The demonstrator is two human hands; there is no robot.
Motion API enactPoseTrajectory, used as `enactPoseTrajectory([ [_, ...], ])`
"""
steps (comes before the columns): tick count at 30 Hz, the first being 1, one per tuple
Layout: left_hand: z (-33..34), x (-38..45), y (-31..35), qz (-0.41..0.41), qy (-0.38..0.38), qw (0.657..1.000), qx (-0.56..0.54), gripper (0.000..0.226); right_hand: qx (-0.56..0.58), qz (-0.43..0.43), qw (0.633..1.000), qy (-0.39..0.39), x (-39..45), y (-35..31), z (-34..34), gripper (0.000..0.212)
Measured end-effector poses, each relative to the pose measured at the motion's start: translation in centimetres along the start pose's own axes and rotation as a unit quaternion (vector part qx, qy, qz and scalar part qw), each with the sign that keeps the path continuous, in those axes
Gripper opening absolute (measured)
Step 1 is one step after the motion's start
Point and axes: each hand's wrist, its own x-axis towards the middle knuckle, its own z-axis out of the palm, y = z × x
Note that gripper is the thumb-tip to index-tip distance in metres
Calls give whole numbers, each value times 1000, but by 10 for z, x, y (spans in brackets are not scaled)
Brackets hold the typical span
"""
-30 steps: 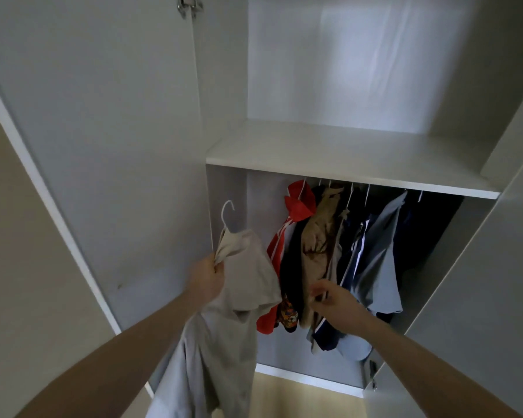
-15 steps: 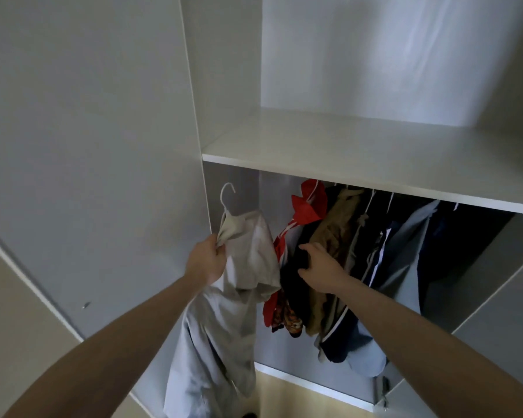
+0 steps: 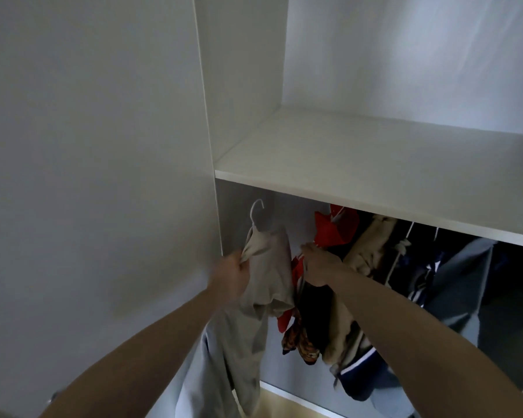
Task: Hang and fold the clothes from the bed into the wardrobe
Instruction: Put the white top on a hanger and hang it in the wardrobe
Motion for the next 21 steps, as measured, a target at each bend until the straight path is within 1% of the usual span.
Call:
enactPoseTrajectory([
  [1,4,7,-1,-4,-8,1000,5,24,2,11,1000,-5,2,4,2,81],
  [2,9,15,-1,-4,-17,1000,12,24,7,23,1000,-13,3,10,5,72],
  [3,14,21,-1,0,-26,999,19,25,17,30,999,-12,3,15,7,56],
  [4,19,27,0,3,-35,999,23,26,34,45,998,-8,4,21,13,33],
  [5,24,33,2,4,-44,999,24,27,47,38,998,0,1,26,17,16],
  [7,32,44,8,7,-58,998,23,28,76,50,995,30,-1,35,25,31],
  [9,39,55,18,15,-68,997,29,28,101,55,992,49,-6,42,27,30],
  [11,46,65,31,19,-72,997,22,24,109,56,991,47,-8,48,27,28],
  [13,52,76,45,24,-78,997,2,20,92,56,993,46,-12,49,24,36],
  [15,57,87,59,33,-91,995,-11,18,90,61,992,56,-13,52,23,38],
  [19,66,106,80,35,-89,995,-22,25,118,58,990,43,-18,53,25,38],
  [21,68,114,90,32,-84,996,-16,25,132,67,987,66,-23,51,23,41],
])
